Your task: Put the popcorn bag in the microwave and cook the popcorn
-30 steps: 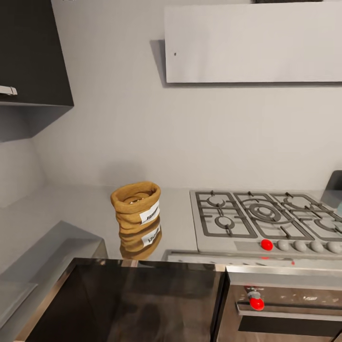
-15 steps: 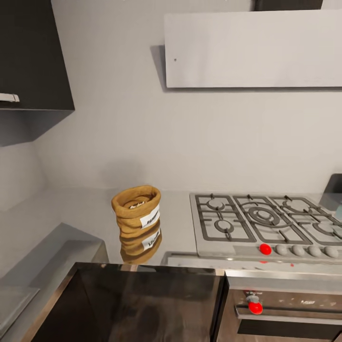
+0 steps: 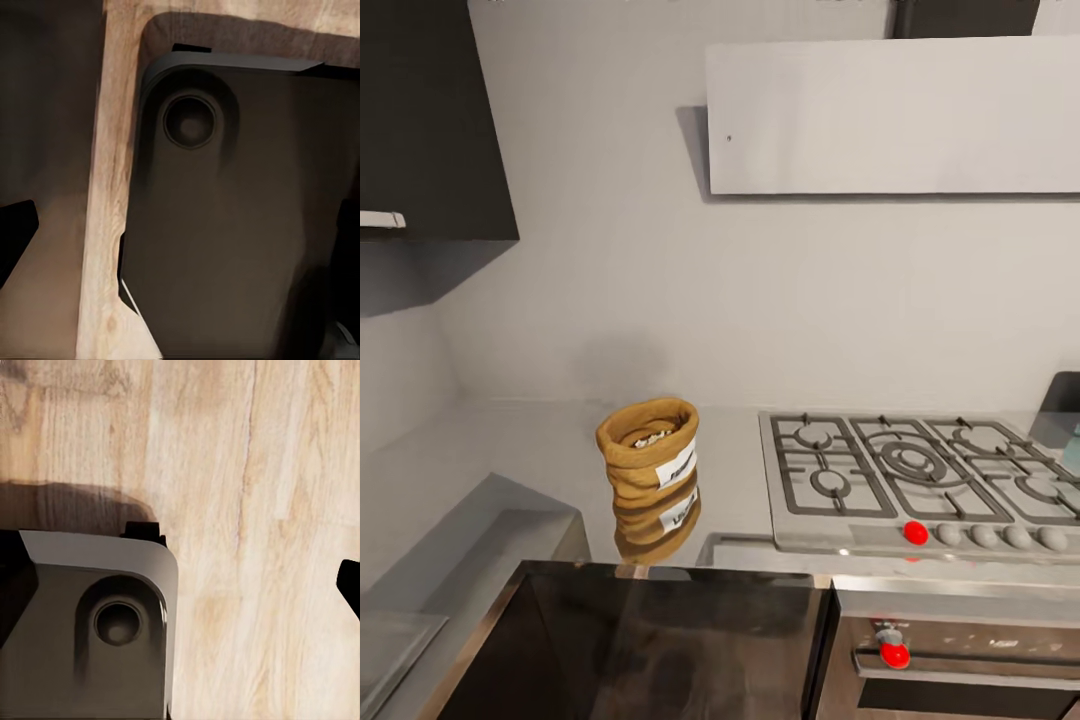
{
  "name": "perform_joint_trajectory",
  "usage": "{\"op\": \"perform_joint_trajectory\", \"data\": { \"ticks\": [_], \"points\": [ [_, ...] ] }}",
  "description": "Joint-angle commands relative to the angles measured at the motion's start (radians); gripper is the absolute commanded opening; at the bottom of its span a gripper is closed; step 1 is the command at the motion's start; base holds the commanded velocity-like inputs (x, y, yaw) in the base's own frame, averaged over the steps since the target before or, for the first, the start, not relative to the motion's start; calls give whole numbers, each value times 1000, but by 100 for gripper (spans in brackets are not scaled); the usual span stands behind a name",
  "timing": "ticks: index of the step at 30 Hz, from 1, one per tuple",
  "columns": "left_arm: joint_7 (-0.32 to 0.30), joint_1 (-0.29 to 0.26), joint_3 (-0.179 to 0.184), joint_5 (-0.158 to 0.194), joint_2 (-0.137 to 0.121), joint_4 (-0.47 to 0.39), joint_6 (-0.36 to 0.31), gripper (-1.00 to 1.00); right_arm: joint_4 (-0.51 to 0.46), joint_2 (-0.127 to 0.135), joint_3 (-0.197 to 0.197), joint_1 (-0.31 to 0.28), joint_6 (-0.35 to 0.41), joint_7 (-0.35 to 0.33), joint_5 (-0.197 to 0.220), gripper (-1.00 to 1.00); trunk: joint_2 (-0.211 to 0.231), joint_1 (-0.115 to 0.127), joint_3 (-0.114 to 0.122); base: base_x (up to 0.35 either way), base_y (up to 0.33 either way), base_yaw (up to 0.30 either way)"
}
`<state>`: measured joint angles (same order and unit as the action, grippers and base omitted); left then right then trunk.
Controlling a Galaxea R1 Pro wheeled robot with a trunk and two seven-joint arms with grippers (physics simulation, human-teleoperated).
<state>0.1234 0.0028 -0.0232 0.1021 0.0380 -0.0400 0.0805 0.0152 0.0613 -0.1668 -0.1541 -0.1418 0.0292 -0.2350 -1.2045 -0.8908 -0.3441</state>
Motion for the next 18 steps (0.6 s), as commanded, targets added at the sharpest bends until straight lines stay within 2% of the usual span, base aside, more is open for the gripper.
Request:
{"op": "perform_joint_trajectory", "data": {
  "ticks": [1,10,13,18],
  "points": [
    [1,0,-1,10,0,-1,2,100,2,0,-7,-1,-4,3,-10,100,7,4,2,0,0,0],
    [1,0,-1,11,-1,-1,2,100,2,0,-7,-1,-1,3,-12,100,70,38,31,0,0,0],
    [1,0,-1,24,-1,0,2,100,2,0,-7,-1,-2,3,-13,100,91,50,40,0,0,0],
    [1,0,-1,27,-1,0,2,100,2,0,-7,-1,-2,3,-12,100,126,69,56,0,0,0]
  ]
}}
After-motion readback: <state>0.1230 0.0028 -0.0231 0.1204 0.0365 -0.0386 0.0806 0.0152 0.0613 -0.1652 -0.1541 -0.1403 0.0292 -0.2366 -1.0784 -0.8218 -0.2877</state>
